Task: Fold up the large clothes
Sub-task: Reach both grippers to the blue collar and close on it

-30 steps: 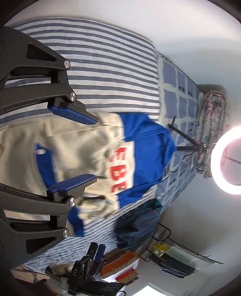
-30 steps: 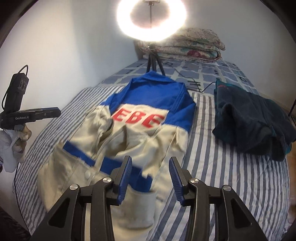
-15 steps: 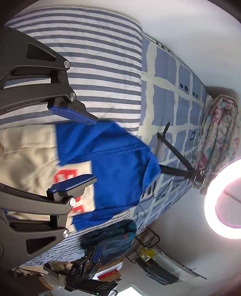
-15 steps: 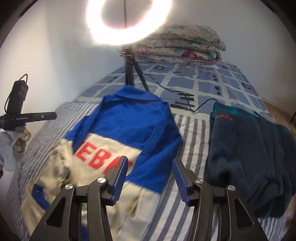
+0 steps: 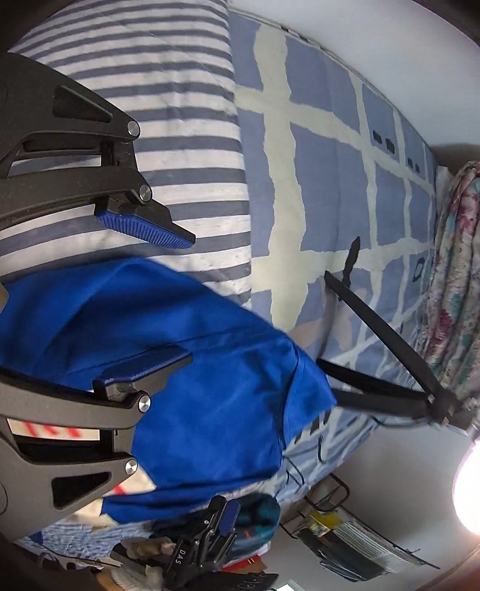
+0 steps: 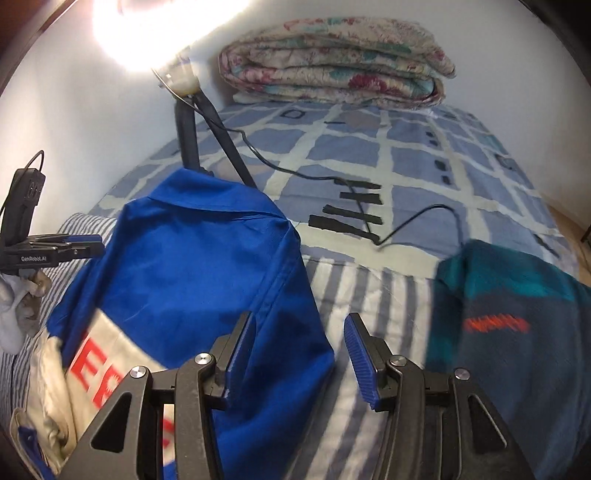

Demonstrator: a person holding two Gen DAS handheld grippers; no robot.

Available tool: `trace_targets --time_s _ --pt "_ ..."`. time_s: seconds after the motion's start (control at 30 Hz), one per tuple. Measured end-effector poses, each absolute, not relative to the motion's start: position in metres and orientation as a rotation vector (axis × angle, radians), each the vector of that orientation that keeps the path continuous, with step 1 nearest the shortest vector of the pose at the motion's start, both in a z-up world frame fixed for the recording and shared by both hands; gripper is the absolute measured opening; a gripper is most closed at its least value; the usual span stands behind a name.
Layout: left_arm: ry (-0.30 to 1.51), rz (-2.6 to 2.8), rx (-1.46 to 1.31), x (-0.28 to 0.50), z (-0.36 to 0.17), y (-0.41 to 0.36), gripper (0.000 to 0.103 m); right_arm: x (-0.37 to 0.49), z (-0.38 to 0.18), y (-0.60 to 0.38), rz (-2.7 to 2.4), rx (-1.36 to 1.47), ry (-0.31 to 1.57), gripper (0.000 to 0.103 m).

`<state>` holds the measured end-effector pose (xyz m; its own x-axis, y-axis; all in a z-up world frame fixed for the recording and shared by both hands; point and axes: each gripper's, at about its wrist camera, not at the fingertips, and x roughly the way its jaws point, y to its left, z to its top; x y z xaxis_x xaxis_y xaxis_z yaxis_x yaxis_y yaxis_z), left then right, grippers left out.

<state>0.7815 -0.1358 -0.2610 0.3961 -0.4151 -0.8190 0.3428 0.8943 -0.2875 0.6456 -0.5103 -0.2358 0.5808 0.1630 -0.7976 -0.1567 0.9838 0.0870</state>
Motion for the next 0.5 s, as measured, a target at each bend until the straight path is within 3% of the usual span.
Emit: trace_targets --time_s 0.23,0.3,0.37,0.4,0.47,0.5 --pt "1.044 -0.532 -0.001 0.787 -0.276 -0.161 0.057 0.664 -0.261 -0.497 0.194 -0.022 0.978 0.053" --pt "1.036 -0.536 0.030 0.786 -0.275 -0.167 0.053 0.664 -0.264 -0.497 0.202 -0.007 0.971 0.054" --pt "1.029 -0.537 0.061 0.783 -0.275 -0.173 0.030 0.663 -0.265 -0.499 0.215 0.027 0.969 0.049" --pt "1.024 -0.539 0.078 0.781 -0.275 -0.175 0.024 0.663 -0.265 -0.499 0.233 0.043 0.973 0.044" --pt "1.011 -0.537 0.100 0.777 -0.274 -0.179 0.008 0.662 -0.265 -0.496 0.246 0.032 0.967 0.027" --pt "1.000 -0.535 0.114 0.774 -0.272 -0.181 0.007 0.660 -0.264 -0.493 0.259 0.020 0.963 0.019"
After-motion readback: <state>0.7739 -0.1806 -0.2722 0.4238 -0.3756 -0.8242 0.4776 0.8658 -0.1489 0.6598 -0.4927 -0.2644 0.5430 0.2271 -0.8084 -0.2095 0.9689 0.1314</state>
